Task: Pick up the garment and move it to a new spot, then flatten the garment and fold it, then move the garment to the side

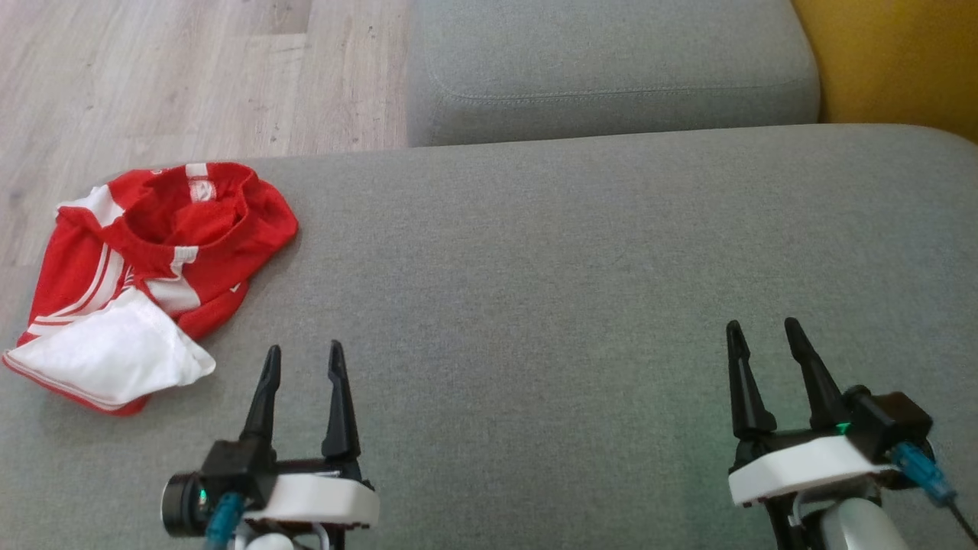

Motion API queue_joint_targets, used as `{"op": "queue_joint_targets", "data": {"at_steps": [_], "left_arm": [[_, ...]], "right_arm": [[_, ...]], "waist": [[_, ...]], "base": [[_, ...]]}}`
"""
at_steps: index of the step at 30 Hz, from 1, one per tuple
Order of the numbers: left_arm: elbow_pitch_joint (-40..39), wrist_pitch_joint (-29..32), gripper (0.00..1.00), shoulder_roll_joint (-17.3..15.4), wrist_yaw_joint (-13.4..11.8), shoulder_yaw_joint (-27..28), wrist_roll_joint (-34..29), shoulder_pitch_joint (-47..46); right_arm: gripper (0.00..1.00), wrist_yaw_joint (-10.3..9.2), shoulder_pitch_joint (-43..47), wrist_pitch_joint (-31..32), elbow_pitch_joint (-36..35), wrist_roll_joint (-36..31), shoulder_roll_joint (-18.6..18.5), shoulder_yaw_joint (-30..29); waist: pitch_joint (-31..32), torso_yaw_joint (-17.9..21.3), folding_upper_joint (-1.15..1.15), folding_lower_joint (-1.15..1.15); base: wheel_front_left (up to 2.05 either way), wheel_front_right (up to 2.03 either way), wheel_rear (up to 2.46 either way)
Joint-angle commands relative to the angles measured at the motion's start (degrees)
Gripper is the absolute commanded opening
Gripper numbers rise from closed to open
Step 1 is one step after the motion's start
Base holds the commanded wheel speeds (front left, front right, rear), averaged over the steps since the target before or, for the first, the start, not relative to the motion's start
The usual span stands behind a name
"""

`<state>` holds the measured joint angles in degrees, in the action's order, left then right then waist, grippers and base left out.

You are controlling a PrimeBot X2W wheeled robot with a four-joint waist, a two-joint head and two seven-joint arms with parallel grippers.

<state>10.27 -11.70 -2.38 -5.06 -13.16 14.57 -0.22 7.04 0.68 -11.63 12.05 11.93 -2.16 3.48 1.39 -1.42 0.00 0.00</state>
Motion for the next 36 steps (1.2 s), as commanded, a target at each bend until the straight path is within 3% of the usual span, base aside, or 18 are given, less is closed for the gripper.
{"op": "queue_joint_targets", "data": {"at_steps": [1, 15, 36], "left_arm": [[-1.87, -0.99, 1.0, -0.44, -0.33, 0.81, -2.07, -3.14], [-1.08, -3.3, 1.0, -0.5, -1.41, -0.53, -9.45, -3.3], [-0.19, -3.3, 1.0, -0.5, -1.48, -0.49, -9.18, -3.43]], "right_arm": [[1.0, 0.4, -2.57, -1.04, -1.75, -2.19, -0.65, 1.51], [1.0, 0.45, -2.71, -3.37, -1.17, -10.99, -0.72, 1.98], [1.0, 0.45, -2.67, -3.37, -0.64, -10.7, -0.72, 1.46]], "waist": [[0.07, -0.02, 0.0, 0.0], [0.48, 0.01, 0.0, 0.0], [0.06, 0.18, 0.0, 0.0]], "base": [[0.0, 0.0, 0.0], [0.0, 0.0, 0.0], [0.0, 0.0, 0.0]]}}
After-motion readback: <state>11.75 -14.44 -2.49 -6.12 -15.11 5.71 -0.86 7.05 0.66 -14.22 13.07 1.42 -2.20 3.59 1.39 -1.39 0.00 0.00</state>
